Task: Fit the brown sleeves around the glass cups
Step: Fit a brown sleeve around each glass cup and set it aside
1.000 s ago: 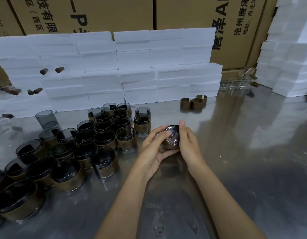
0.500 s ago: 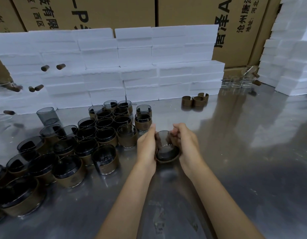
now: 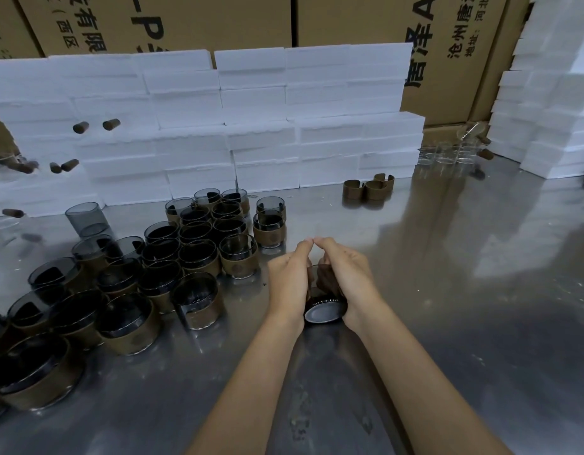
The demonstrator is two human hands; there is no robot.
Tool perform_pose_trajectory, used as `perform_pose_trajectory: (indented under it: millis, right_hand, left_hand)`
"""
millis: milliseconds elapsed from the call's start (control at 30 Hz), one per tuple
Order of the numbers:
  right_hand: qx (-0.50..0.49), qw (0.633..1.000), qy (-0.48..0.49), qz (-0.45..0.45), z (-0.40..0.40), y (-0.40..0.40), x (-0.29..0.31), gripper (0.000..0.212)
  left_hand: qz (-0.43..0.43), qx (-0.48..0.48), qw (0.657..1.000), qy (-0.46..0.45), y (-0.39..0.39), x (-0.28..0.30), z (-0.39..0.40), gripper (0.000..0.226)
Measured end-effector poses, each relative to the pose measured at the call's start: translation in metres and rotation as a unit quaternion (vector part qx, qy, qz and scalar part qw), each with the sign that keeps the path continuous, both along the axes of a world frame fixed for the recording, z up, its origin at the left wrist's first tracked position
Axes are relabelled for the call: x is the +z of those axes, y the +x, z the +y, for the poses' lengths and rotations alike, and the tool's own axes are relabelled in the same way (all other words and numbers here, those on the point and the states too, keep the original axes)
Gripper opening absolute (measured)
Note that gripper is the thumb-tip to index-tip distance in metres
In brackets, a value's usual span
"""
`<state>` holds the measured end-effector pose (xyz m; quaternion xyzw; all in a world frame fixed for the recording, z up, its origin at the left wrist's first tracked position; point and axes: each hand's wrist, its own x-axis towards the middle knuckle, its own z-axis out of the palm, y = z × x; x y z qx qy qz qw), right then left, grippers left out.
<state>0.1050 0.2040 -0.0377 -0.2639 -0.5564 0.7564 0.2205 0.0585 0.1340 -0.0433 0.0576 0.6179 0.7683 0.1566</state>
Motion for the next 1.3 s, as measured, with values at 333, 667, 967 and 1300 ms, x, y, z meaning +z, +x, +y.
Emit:
perform_pose_trajectory:
  millis: [333,667,967,1300]
  right_hand:
    - [-0.034,0.999,0.007,-0.041,0.001,0.004,0.005,0.057]
    - [-0.064,0.994,-0.074,0.038,0.018,0.010,0.009,0.063]
    - [-0.105,0.983,-0.072,0.134,0.032,0.016,0.011,0.054]
    - [0.048,0.992,0.101,0.058,0.005,0.011,0.007,0.037]
  left_hand:
    - [0.018,-0.019,0.999,-0.031,-0.001,0.003,0.000,0.059]
    - [0.034,-0.140,0.989,-0.043,0.000,0.011,-0.007,0.026]
    - [0.033,-0.194,0.978,-0.062,0.013,0.011,-0.006,0.096]
    - [-0.191,-0.163,0.911,0.326,-0.010,0.013,-0.017,0.054]
